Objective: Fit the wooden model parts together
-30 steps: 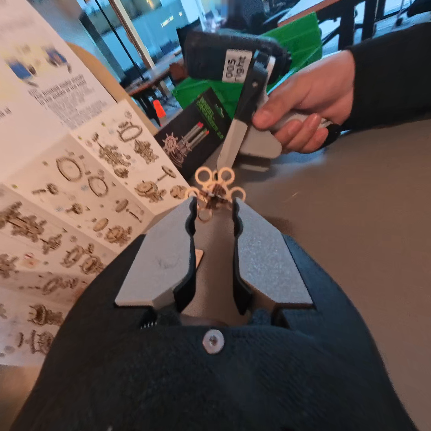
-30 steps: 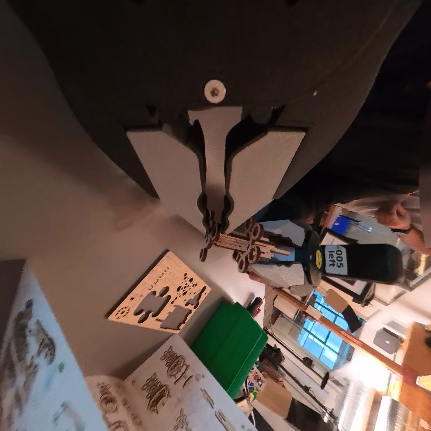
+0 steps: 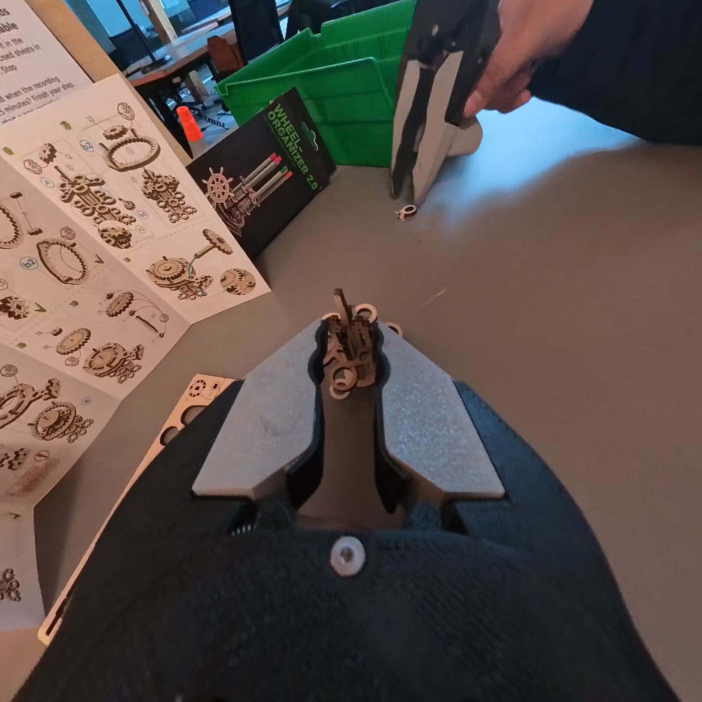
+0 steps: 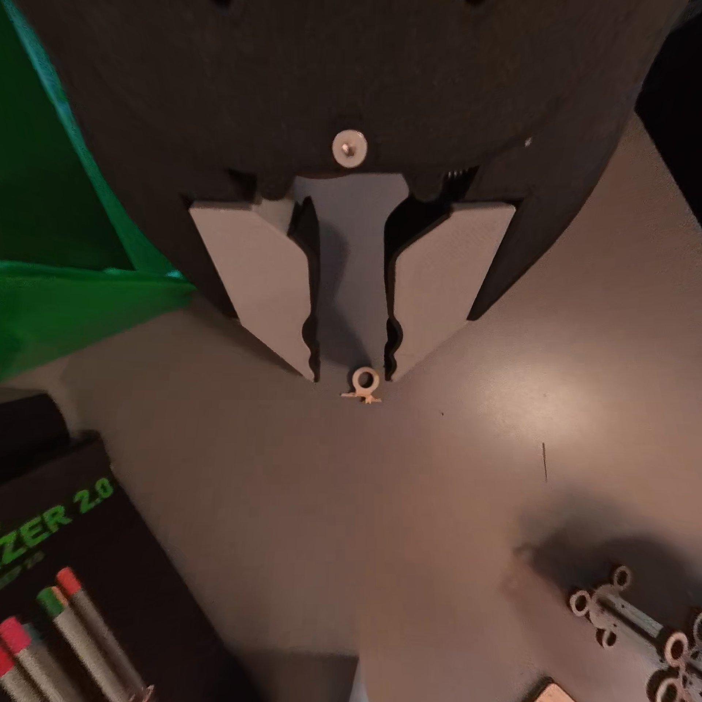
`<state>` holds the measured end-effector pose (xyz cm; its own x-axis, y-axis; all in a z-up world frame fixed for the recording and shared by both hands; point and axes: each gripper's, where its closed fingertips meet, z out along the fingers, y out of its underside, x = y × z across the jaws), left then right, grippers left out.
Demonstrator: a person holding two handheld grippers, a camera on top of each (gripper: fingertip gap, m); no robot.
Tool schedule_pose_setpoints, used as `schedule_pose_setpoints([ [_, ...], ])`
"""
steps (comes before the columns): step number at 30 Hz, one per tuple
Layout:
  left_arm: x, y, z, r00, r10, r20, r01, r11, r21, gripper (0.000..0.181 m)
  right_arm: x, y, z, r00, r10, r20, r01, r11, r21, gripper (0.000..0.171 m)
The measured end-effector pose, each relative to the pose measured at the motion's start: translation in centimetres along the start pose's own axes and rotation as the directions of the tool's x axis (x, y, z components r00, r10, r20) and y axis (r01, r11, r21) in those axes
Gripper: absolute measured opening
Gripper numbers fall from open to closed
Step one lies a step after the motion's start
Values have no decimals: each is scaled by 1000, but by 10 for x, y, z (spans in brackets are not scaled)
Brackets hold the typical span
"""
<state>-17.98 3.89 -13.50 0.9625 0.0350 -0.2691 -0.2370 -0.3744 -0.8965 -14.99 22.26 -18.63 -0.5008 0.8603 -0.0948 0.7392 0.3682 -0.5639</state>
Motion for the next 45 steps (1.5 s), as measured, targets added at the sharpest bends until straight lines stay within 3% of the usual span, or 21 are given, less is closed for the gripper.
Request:
schedule_pose_setpoints([
  [1,0,0,0,1000,-3,0,3,1000,2,19,-3,0,2,1000,-2,16,2,1000,-3,30],
  [8,0,-1,0,1000,1,2,-1,1000,6,19,-9,-4,8,993,-110,-50,108,994,-35,15],
  [12,1,-5,-2,1000,-20,-14,21,999,31,19,-35,-60,-35,990,-135,38,118,949,291,9],
  [14,2,-5,-3,999,-23,-22,24,999,34,19,-34,-81,-63,988,-153,-14,145,901,408,9],
  [16,5,-7,-3,999,-20,-34,22,999,42,19,-25,-73,-61,985,-161,-61,172,931,322,9],
  [20,9,-9,-3,999,-14,-47,17,998,55,20,-18,-37,-18,987,-154,-38,156,984,88,30],
  [21,9,-9,-3,999,-11,-45,13,999,50,20,-11,-32,-12,989,-133,-69,137,989,60,42],
  [24,9,-8,-2,999,-9,-43,11,999,49,19,-16,-45,-20,996,-83,-16,85,982,170,41],
  [30,8,-7,-1,999,-12,-38,14,999,40,20,-33,-81,-71,986,-119,121,45,870,491,31],
  [45,7,-7,0,999,-14,-33,15,999,36,20,-64,-53,-21,958,-218,187,145,929,341,31],
])
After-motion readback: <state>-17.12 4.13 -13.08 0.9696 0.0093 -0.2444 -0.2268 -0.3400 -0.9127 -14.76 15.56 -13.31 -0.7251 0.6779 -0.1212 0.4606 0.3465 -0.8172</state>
